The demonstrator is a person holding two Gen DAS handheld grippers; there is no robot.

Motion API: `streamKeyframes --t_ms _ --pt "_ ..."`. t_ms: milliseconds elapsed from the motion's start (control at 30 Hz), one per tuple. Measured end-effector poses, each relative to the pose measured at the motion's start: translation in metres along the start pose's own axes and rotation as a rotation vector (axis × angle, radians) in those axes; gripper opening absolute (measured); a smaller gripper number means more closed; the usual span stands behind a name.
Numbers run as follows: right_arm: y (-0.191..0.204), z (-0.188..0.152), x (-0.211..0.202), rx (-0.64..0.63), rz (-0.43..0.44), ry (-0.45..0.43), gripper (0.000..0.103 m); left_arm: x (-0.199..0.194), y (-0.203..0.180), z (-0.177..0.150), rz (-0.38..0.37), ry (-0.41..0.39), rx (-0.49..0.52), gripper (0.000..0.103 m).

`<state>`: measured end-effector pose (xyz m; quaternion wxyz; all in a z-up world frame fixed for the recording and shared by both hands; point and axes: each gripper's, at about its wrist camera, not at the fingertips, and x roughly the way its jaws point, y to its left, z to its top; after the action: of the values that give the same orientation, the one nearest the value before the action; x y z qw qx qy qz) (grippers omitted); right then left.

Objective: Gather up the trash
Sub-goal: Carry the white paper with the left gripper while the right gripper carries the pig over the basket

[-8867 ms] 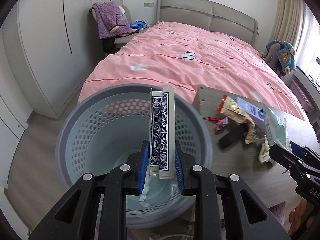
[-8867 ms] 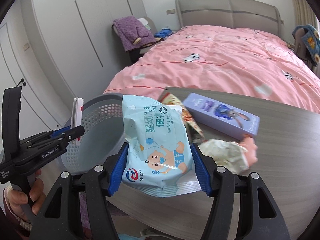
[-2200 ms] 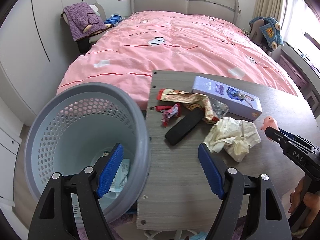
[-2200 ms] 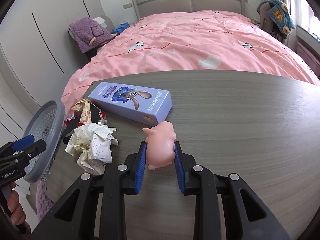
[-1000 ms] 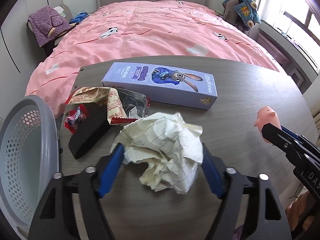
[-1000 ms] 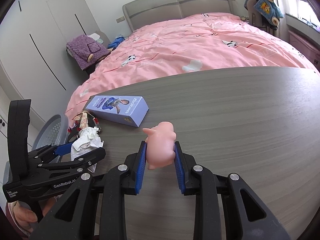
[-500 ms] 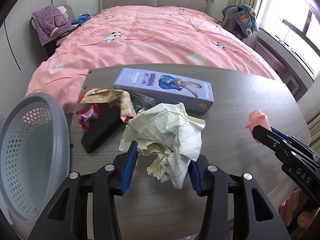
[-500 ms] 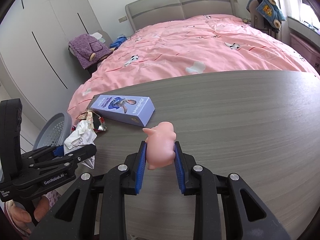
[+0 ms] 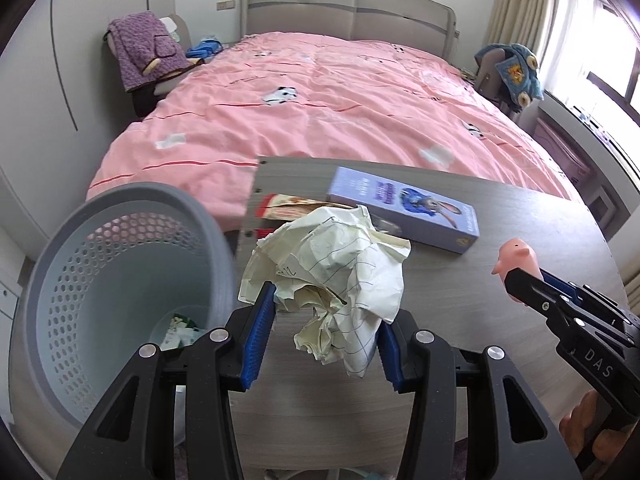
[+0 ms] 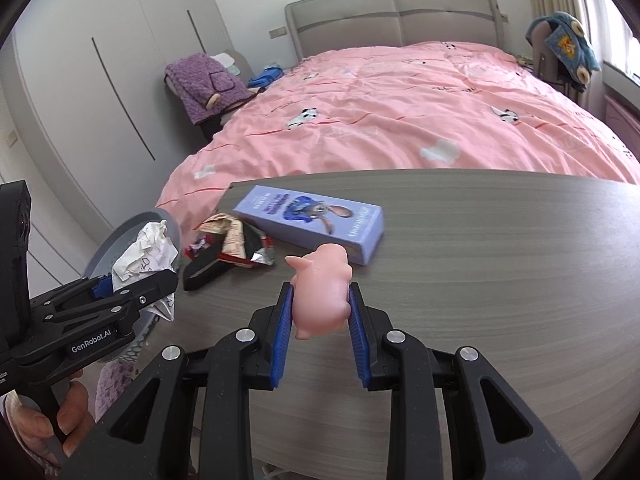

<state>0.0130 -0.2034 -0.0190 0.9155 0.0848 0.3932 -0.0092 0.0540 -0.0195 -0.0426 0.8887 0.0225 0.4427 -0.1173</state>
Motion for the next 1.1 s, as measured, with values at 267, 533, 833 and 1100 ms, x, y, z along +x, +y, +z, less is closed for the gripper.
streamKeyframes --t_ms 267,533,833,1100 --pt "0.046 0.012 0.018 -0.073 0.055 0.018 0.027 -0.012 0.045 -0.002 0.072 -0.032 -0.045 0.046" --pt "0.097 0.02 0.043 -0.15 0.117 0.054 0.027 -0.012 0.099 -0.007 0.129 -0.015 -0.119 0.046" --pt "0.154 0.024 0.065 -0.227 0.187 0.078 0.027 -0.011 0.148 -0.012 0.207 0.0 -0.153 0.046" --pt "0.19 0.018 0.088 -0.28 0.229 0.126 0.027 -0.007 0.176 -0.021 0.243 0.02 -0.175 0.046"
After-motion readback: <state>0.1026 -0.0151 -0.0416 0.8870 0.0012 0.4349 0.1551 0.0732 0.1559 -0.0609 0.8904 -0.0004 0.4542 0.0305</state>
